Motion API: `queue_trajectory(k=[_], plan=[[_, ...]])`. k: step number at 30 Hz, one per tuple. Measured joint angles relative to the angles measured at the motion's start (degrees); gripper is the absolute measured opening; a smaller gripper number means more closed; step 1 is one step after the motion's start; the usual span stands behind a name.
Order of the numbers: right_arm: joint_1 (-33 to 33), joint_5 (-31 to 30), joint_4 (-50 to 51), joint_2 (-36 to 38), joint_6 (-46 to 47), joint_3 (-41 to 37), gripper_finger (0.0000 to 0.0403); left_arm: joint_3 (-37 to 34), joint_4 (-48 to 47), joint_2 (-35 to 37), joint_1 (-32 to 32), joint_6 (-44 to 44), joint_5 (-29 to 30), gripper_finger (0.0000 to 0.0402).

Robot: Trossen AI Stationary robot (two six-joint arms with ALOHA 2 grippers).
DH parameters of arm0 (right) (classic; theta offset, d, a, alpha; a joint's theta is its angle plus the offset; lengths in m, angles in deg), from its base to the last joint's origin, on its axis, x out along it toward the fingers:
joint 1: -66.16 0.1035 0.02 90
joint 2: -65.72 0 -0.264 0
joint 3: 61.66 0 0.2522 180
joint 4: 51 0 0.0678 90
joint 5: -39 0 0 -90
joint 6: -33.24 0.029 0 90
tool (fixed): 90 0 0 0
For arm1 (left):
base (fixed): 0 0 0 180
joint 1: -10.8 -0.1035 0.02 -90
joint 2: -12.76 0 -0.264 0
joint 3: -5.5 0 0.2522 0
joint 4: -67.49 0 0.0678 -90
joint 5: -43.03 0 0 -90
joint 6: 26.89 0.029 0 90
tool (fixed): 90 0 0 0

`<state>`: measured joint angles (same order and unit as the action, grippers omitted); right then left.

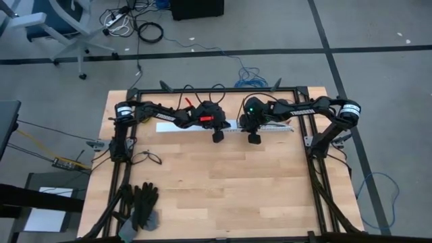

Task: Ziptie cables
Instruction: Close the white cable duct

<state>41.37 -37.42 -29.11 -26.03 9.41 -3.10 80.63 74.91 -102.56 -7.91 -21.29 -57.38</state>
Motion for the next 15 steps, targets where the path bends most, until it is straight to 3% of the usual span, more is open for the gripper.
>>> queue_trajectory(k=[8, 15], plan=[[0.04, -0.6, 0.21, 0.64, 1.22, 0.0, 0.0005, 4.39, -2.52, -2.22, -0.04, 0.42, -0.9, 0.0], [0.11, -0.17, 1.03, 5.98, 1.38, 0.35, 0.0045, 4.39, -2.37, -2.26, 0.01, 0.59, -0.74, 0.0]])
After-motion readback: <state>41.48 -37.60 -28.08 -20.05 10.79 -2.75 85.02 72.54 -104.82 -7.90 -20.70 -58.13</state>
